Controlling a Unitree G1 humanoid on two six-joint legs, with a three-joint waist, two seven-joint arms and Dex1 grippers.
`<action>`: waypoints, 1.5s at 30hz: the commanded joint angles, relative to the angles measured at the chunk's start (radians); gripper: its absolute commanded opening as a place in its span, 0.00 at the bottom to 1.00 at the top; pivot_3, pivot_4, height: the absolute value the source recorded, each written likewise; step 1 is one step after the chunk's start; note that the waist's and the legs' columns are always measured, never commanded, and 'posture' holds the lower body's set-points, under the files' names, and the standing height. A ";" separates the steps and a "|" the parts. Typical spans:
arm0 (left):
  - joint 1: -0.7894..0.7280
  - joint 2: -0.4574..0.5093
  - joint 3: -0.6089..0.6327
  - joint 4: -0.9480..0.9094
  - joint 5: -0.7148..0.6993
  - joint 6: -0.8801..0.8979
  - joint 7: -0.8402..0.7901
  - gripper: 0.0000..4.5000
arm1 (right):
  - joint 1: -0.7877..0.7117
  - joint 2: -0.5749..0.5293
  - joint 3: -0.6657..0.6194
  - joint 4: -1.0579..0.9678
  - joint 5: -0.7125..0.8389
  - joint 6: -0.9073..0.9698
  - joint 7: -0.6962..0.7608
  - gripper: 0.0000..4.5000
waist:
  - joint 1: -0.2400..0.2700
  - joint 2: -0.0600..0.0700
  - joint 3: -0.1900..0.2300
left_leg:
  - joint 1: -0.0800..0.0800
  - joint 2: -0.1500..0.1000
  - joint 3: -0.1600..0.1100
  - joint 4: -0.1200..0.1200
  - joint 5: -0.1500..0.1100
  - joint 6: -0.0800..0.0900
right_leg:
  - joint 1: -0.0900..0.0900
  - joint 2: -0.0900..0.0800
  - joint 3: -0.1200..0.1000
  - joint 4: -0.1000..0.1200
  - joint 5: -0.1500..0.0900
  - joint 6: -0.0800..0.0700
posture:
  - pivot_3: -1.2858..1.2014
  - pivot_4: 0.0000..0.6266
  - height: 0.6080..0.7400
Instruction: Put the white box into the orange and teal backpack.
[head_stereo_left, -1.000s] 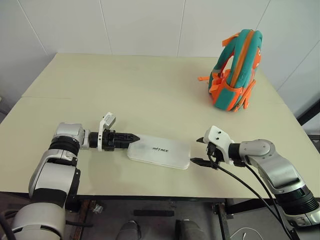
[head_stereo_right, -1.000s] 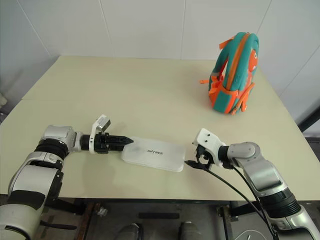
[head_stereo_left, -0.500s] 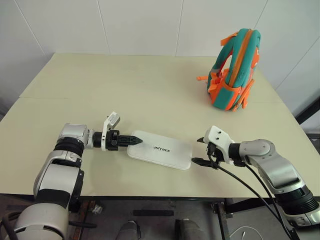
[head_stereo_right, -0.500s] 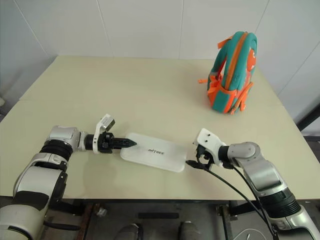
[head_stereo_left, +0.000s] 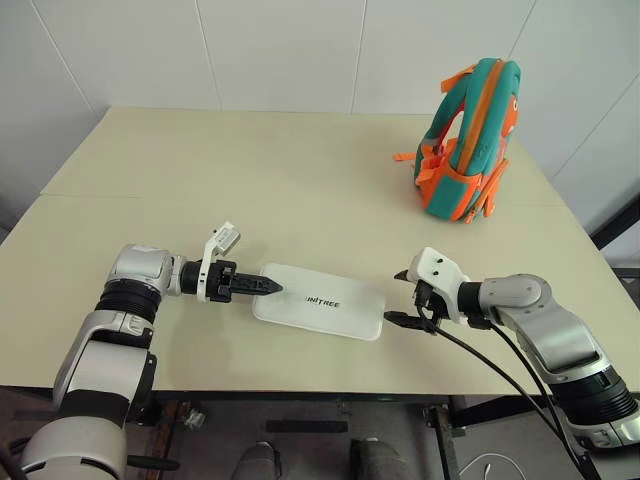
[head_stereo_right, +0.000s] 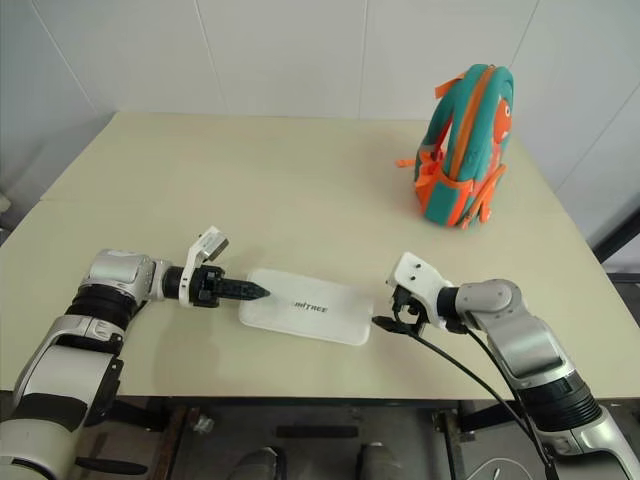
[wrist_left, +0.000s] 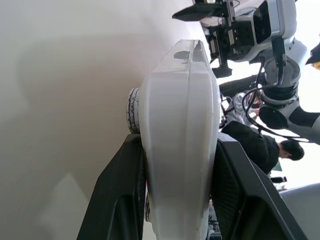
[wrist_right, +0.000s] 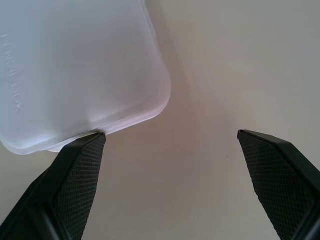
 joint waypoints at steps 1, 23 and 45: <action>0.040 0.036 -0.037 -0.054 0.038 -0.005 0.024 0.30 | -0.023 -0.008 -0.083 -0.013 0.022 -0.011 -0.025 1.00 | 0.000 0.000 0.000 | 0.000 0.000 0.000 0.000 0.000 0.000 | 0.000 0.000 0.000 0.000 0.000 0.000 | 0.52 0.24 1.00; 0.217 0.102 0.415 -0.550 -0.320 0.419 0.326 0.28 | -0.113 0.126 -0.385 0.026 0.055 0.084 -0.438 1.00 | -0.002 0.000 0.000 | -0.001 0.000 0.000 -0.002 0.000 0.000 | -0.002 0.000 0.000 0.000 0.000 0.000 | 0.52 0.24 1.00; 0.287 -0.114 0.831 -0.746 -0.561 0.588 0.746 0.28 | -0.617 0.284 -0.342 0.935 -0.125 -0.475 -0.781 1.00 | -0.027 0.000 0.000 | -0.001 0.000 0.003 -0.007 0.003 -0.007 | -0.004 -0.002 0.001 -0.002 0.000 0.000 | 0.52 0.24 1.00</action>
